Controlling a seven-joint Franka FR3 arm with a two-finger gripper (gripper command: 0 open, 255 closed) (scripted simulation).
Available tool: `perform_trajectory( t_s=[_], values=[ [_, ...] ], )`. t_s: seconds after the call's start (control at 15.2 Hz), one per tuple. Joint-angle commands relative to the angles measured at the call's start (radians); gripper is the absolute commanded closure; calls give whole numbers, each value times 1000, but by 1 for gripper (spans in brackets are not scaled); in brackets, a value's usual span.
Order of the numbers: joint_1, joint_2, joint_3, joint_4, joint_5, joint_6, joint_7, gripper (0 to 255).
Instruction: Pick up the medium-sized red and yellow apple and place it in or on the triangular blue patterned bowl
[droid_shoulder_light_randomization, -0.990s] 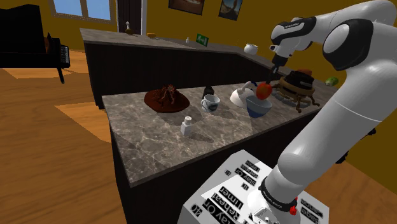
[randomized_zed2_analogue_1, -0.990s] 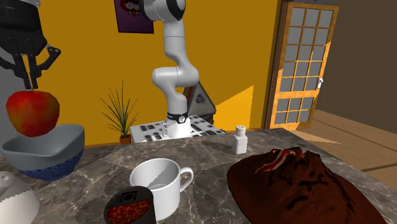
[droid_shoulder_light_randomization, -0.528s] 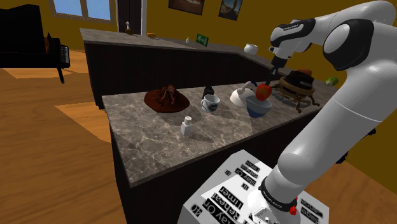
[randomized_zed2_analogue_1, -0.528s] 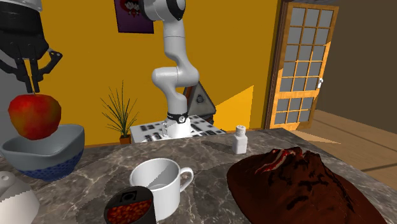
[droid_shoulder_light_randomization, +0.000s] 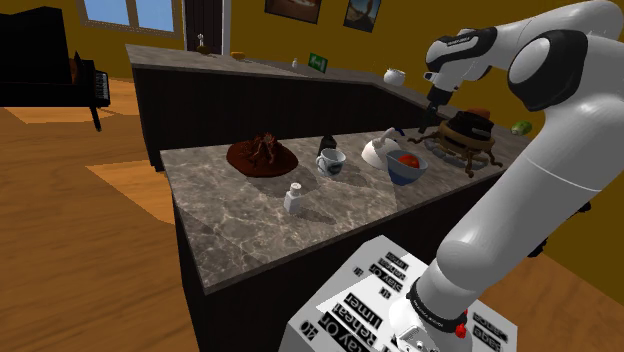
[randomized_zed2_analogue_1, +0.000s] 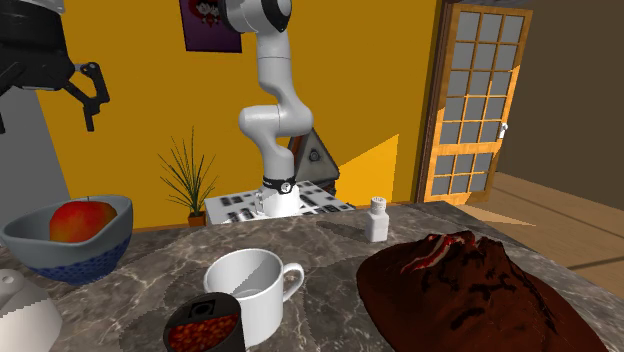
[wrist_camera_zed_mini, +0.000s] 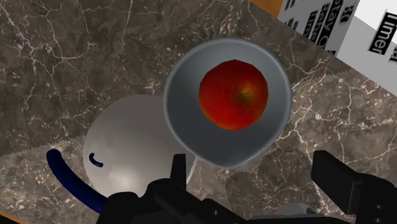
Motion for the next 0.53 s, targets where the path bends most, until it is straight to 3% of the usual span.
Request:
perform_trajectory(
  t_s=[0.0, 0.13, 0.46],
  values=[
    [3, -12, 5, 42, -9, -52, 8, 0],
    [4, -17, 7, 98, -12, -111, 11, 0],
    [4, -17, 7, 98, -12, -111, 11, 0]
  ],
)
